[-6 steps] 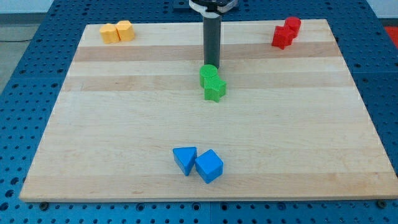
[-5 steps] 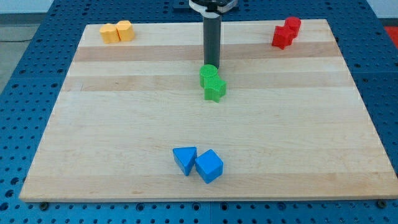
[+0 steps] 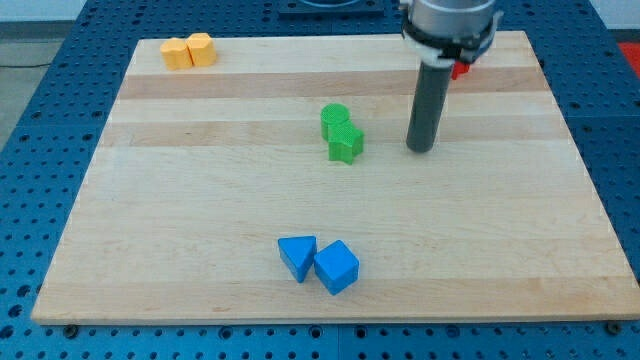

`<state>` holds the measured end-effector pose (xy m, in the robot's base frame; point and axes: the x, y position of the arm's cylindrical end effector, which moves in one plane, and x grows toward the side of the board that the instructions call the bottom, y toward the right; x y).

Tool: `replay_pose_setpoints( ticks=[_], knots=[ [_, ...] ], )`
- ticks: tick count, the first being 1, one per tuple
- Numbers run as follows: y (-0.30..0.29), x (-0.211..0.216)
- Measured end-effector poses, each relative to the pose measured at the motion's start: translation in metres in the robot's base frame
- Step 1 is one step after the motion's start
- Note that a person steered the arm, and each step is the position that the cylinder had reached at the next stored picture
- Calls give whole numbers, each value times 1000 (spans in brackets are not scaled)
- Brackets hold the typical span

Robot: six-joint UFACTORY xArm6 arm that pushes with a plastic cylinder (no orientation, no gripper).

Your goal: Push the blue cube into the red star

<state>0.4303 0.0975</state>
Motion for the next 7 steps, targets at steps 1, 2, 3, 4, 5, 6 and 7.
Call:
replay_pose_setpoints(
  ticks=[1, 2, 3, 4, 5, 6, 7],
  knots=[
    [-65, 36],
    [-150, 49],
    [-221, 88],
    [-260, 145],
    [-234, 176],
    [-173, 188],
    [-137, 186]
  ],
)
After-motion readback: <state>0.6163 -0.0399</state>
